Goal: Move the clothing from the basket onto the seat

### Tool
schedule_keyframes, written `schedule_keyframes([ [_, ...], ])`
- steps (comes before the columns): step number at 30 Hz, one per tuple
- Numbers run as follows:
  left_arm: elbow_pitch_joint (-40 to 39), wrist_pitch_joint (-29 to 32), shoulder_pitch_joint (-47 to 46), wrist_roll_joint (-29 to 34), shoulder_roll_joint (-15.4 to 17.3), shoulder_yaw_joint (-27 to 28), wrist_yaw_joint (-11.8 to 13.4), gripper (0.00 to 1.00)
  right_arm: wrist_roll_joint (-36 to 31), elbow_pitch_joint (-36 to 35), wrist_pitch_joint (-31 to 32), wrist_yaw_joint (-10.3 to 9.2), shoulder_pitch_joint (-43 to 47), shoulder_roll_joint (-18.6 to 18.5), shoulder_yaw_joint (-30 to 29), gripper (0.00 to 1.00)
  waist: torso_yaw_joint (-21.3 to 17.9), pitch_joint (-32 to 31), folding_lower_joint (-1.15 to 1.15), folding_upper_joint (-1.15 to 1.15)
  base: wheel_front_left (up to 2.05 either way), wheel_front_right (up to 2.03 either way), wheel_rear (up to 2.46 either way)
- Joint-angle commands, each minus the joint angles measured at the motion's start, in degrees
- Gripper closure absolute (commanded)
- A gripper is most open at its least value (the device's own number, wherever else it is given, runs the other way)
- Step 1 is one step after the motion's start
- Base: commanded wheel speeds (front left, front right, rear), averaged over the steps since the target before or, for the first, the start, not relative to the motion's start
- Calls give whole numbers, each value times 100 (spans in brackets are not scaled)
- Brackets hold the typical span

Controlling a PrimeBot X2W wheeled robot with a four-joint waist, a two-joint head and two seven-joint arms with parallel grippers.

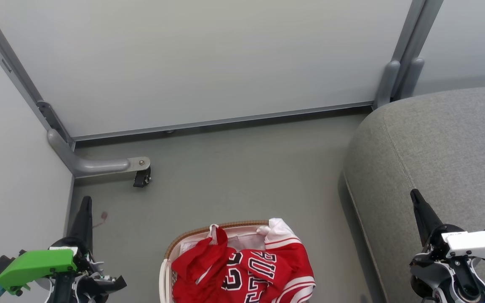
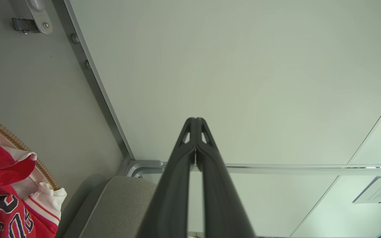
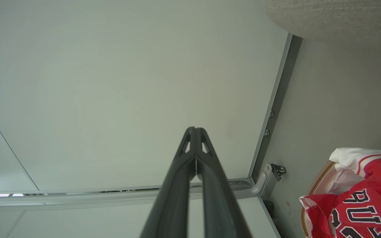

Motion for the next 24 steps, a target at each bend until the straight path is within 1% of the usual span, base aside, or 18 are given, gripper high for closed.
schedule_keyframes([
  [1, -8, 12, -60, -18, 34, 1, -24, 100, 18, -17, 15, -2, -47, -37, -9, 100, 0, 0, 0, 0, 0, 0, 0],
  [24, -8, 12, -61, -18, 34, 1, -24, 100, 18, -16, 15, -2, -47, -37, -9, 100, 0, 0, 0, 0, 0, 0, 0],
])
